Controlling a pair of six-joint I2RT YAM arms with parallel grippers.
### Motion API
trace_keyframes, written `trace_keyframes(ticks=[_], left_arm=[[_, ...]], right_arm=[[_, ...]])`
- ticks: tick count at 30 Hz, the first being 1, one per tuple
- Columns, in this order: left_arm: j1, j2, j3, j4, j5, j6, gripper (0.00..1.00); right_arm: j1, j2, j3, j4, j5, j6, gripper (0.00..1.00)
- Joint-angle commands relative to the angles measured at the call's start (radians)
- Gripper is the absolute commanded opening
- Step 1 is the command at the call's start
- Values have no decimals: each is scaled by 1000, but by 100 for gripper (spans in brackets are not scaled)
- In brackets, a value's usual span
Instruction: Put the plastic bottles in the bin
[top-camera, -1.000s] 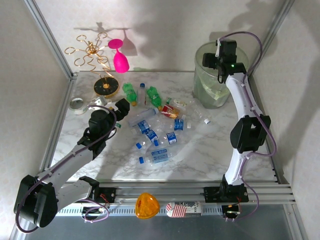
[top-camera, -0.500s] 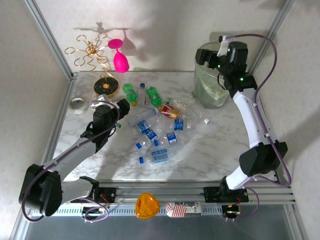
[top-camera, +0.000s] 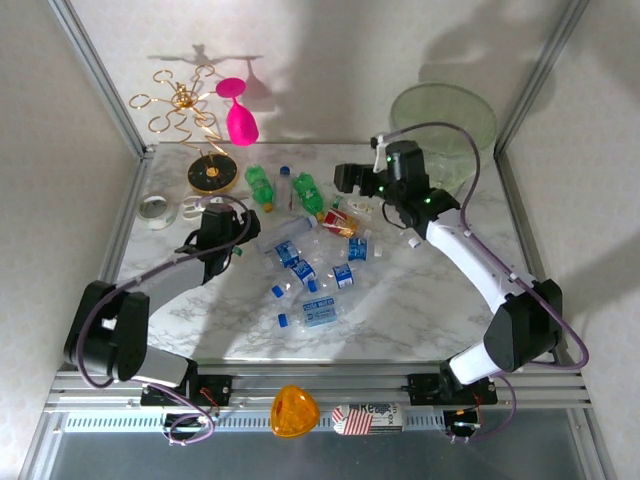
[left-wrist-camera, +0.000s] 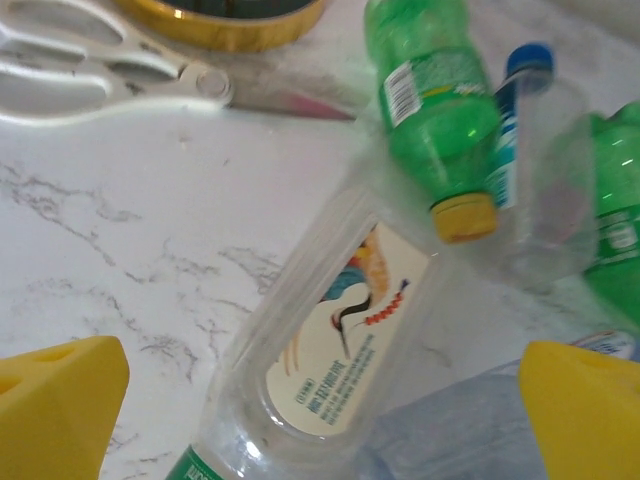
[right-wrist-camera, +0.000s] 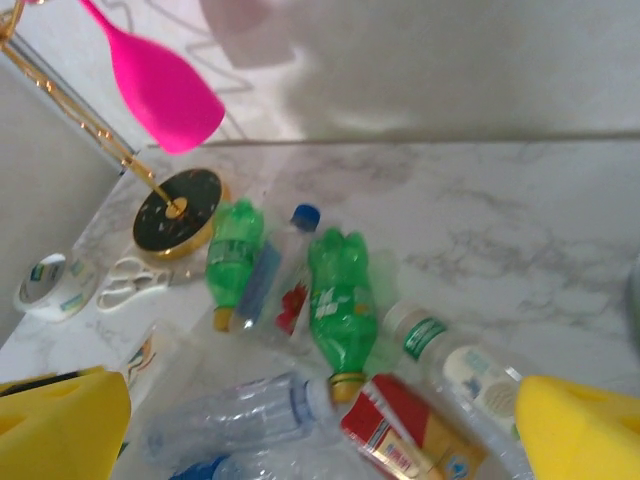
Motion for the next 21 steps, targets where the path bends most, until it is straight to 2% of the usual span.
trace_keyframes(ticks=[1, 12, 21], left_arm=[[11, 56, 55, -22, 34, 32, 100], [16, 201, 131, -80, 21, 45, 98], [26, 264, 171, -102, -21, 40, 98]], right_arm=[[40, -21, -41, 62, 43, 56, 99], [85, 43, -73, 63, 120, 60, 99], [86, 40, -104, 87, 110, 14, 99]])
